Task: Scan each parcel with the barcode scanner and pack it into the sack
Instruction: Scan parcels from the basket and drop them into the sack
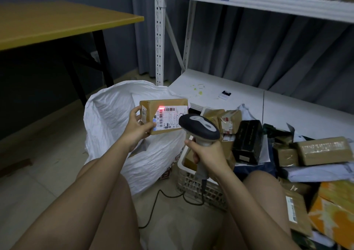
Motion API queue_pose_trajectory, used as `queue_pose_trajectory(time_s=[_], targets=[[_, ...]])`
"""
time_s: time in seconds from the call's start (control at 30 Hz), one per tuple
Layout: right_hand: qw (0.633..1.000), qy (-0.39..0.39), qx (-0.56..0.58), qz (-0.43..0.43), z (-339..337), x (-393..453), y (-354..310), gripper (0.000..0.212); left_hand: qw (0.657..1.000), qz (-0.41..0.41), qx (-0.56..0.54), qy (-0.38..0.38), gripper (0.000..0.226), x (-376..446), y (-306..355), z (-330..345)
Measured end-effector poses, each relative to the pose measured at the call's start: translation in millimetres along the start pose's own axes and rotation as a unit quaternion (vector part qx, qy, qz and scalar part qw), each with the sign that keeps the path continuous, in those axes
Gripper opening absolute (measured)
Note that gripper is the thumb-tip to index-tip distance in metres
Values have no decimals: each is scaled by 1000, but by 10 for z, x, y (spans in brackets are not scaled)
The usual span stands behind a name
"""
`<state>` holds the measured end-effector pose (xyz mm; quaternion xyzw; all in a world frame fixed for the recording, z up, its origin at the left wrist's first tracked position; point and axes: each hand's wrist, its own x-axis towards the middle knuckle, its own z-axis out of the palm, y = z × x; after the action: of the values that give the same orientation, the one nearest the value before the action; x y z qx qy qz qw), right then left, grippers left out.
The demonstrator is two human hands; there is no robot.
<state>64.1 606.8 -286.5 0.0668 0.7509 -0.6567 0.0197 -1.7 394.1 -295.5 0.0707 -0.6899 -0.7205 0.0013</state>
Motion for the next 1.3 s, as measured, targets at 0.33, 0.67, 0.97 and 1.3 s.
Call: queue_pose_trajectory(time_s=[0.33,0.67,0.97,1.3], targets=[[1000,-19,21,-1,40,-19,-58,25,1000,4,-29,9,70,-2,-44,-100],[996,56,56,30,481,433,1,15,974,26,-86,208,68,35,-297,-735],[997,52,1,56,614,858,306,13,960,-58,219,163,80,602,-817,-686],[988,100,23,113,108,1021,719,17,949,-77,301,49,67,1004,-1171,-135]])
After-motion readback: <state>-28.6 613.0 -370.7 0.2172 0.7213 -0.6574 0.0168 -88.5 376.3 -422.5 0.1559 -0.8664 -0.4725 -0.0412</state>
